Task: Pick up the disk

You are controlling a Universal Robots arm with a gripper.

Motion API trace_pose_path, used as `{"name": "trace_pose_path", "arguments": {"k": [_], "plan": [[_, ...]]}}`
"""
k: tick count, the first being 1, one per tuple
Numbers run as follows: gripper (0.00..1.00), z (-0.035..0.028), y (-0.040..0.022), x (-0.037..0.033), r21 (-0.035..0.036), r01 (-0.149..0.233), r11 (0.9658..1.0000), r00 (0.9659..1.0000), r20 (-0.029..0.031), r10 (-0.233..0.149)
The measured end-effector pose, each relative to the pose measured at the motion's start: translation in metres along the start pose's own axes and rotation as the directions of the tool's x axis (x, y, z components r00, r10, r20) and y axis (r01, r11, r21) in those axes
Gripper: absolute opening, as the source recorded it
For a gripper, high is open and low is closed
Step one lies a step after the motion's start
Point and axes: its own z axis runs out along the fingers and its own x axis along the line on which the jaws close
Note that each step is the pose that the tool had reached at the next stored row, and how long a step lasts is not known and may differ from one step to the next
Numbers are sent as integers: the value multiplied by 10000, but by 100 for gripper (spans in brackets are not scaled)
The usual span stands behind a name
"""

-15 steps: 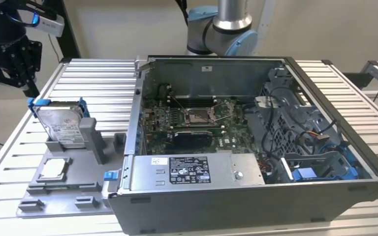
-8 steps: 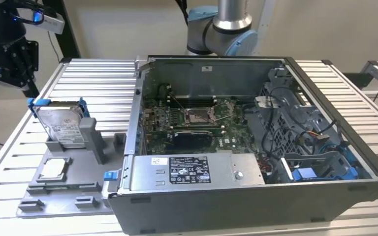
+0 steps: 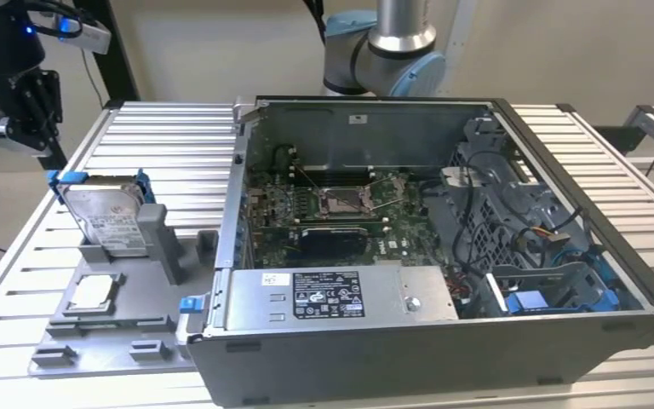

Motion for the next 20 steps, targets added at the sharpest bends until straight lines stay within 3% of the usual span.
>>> {"name": "trace_pose_path", "arguments": {"k": [3, 7, 12, 17, 20], "plan": [[0, 0, 0, 0, -6, 538, 9986, 9985, -20, -538], [0, 0, 0, 0, -15, 1205, 9927, 9927, -45, -1205], [0, 0, 0, 0, -27, 1971, 9804, 9804, -72, -1971], [0, 0, 0, 0, -37, 2640, 9645, 9645, -95, -2640], [0, 0, -2, -1, -34, 2620, 9651, 9650, -88, -2620]]}}
